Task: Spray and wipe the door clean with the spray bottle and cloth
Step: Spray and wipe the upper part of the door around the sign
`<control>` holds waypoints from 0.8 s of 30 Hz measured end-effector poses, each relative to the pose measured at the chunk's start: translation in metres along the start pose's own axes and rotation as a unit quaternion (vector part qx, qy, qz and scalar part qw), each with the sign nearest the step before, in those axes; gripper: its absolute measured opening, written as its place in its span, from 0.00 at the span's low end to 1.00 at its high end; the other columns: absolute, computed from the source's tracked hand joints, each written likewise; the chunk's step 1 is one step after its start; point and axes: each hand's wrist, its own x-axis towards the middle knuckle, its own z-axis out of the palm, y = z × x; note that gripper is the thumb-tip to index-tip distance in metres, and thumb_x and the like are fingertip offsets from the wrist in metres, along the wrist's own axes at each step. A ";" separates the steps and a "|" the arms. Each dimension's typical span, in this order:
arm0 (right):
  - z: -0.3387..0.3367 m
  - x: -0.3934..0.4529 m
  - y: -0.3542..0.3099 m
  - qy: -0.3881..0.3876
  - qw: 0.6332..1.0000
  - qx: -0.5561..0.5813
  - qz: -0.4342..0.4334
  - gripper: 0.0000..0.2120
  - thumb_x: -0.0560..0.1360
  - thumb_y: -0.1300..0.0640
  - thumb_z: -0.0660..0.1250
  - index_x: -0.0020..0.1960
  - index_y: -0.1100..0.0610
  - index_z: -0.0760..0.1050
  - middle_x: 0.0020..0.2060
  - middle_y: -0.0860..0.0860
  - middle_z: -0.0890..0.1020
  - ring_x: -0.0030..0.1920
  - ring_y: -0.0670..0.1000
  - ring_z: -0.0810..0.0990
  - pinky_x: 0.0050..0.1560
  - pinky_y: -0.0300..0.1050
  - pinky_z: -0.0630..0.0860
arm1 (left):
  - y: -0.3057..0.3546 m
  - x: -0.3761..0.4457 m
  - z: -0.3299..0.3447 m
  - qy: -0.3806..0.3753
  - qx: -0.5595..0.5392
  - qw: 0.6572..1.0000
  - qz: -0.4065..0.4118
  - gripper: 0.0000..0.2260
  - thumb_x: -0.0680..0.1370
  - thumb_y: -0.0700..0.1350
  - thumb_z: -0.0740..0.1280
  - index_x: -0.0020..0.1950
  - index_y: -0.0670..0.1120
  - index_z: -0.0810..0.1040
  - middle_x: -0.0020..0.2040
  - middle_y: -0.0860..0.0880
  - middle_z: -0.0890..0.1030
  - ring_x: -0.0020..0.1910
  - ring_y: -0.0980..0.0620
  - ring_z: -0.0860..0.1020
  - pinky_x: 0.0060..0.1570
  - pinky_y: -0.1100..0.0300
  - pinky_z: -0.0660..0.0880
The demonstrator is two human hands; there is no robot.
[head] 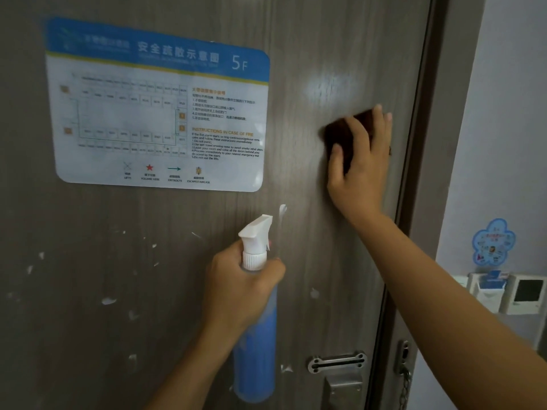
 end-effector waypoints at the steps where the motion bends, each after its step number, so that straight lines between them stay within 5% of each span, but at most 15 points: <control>1: -0.003 -0.004 0.004 -0.006 1.000 0.000 -0.010 0.22 0.83 0.53 0.63 0.76 0.58 0.70 0.81 0.61 0.58 0.82 0.63 0.51 0.81 0.55 0.54 | 0.000 0.000 -0.002 0.004 0.000 1.000 0.001 0.05 0.64 0.55 0.68 0.37 0.57 0.79 0.27 0.56 0.75 0.27 0.61 0.72 0.28 0.65 0.69; 11: 0.006 -0.045 -0.008 -0.002 1.000 0.007 0.009 0.23 0.82 0.53 0.64 0.77 0.54 0.68 0.82 0.58 0.56 0.83 0.60 0.49 0.81 0.57 0.53 | 0.006 -0.004 -0.020 0.032 -0.053 0.998 0.008 0.16 0.65 0.56 0.71 0.39 0.43 0.78 0.31 0.47 0.78 0.28 0.53 0.76 0.31 0.62 0.74; 14: 0.017 -0.061 -0.024 -0.026 0.998 0.003 -0.057 0.23 0.82 0.53 0.65 0.75 0.54 0.70 0.82 0.58 0.58 0.83 0.60 0.50 0.81 0.51 0.49 | 0.008 -0.003 -0.025 0.029 -0.065 0.997 -0.014 0.15 0.64 0.55 0.72 0.37 0.45 0.77 0.28 0.51 0.75 0.28 0.56 0.73 0.29 0.61 0.72; 16: 0.021 -0.077 -0.027 -0.075 0.985 0.002 -0.153 0.22 0.82 0.53 0.66 0.75 0.55 0.72 0.82 0.59 0.59 0.83 0.62 0.52 0.81 0.55 0.54 | 0.007 -0.003 -0.029 0.031 -0.065 0.997 -0.017 0.14 0.63 0.56 0.72 0.37 0.46 0.76 0.27 0.54 0.74 0.28 0.56 0.72 0.29 0.60 0.71; 20: 0.004 -0.099 0.008 -0.191 0.910 -0.038 -0.366 0.21 0.81 0.51 0.69 0.72 0.55 0.75 0.79 0.62 0.64 0.81 0.65 0.58 0.76 0.64 0.64 | 0.004 -0.007 -0.038 0.019 -0.071 0.997 -0.014 0.13 0.63 0.56 0.72 0.38 0.48 0.78 0.28 0.52 0.75 0.28 0.57 0.73 0.29 0.62 0.72; 22: -0.008 -0.093 0.024 -0.201 0.907 -0.056 -0.365 0.21 0.82 0.49 0.68 0.72 0.55 0.74 0.80 0.62 0.63 0.81 0.64 0.58 0.77 0.63 0.64 | 0.002 -0.009 -0.044 0.008 -0.077 0.997 -0.012 0.14 0.63 0.56 0.72 0.40 0.47 0.79 0.30 0.49 0.78 0.29 0.57 0.75 0.31 0.64 0.74; 24: -0.011 -0.078 0.023 -0.163 0.945 -0.039 -0.280 0.20 0.82 0.50 0.66 0.72 0.56 0.73 0.80 0.61 0.62 0.82 0.64 0.56 0.78 0.62 0.62 | 0.001 -0.008 -0.050 0.004 -0.072 0.997 -0.008 0.18 0.63 0.57 0.72 0.42 0.43 0.80 0.32 0.45 0.79 0.30 0.56 0.77 0.32 0.63 0.76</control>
